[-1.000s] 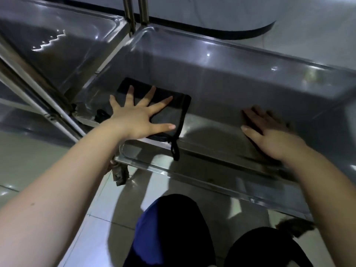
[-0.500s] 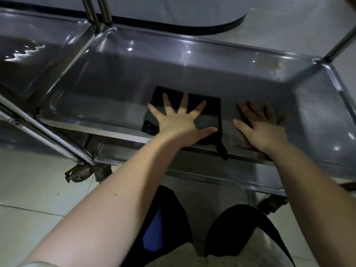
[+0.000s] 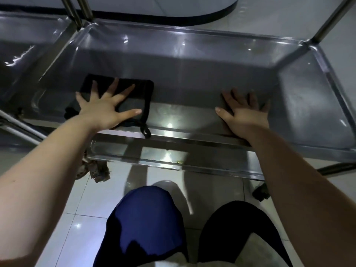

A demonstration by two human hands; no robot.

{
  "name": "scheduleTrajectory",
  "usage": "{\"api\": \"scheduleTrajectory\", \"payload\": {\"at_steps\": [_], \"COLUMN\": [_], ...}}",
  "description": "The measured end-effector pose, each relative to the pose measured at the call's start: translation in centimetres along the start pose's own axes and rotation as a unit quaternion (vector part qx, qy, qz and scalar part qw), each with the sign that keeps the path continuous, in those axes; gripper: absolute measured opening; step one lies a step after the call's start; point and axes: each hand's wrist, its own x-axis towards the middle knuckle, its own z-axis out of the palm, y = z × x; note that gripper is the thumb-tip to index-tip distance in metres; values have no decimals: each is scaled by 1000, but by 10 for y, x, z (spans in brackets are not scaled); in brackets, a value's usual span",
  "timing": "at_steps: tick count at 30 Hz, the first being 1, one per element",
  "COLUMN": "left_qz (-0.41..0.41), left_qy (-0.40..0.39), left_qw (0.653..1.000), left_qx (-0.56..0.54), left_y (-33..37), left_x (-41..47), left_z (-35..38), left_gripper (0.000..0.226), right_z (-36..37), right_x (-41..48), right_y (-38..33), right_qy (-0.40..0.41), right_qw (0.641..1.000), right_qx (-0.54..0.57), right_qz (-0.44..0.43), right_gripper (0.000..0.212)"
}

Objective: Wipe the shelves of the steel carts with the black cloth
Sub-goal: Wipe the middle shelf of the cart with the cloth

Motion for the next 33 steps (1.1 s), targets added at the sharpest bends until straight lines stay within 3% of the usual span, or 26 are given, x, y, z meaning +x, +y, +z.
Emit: {"api": "scheduleTrajectory", "payload": {"at_steps": [4,6,10,13,17,22,25,29,33], "left_qz": [25,63,125,141,131,149,191,213,210], "left_qy": [1,4,1,7,10,6,0,-7,5], "left_qw": [999,997,991,989,990,987,980,975,976], "left_qx": [24,41,53,51,54,66,63,69,58], "left_y": [65,120,220,251,251,270,316,381,419], "left_x": [-4,-7,-14,-17,-16,-12,-7,11,42], "left_z": [13,25,44,49,51,53,58,63,56], "left_gripper": [86,84,84,85,85,84,84,87,90], "right_z": [-2,-5,-19,-29,-32,-28,-29,-37,-32], "right_x": [4,4,-8,-14,-28,-31,-30,-40,-40], "right_y": [0,0,21,83,171,185,188,188,194], "right_qy": [-12,-9,86,108,33,3,15,90,109], "right_qw": [1000,995,948,972,993,990,983,915,908], "right_qx": [18,101,307,210,7,20,107,331,346], "right_qz": [1,12,-13,-10,118,139,147,210,210], "right_gripper": [62,54,43,43,52,51,46,42,45]}}
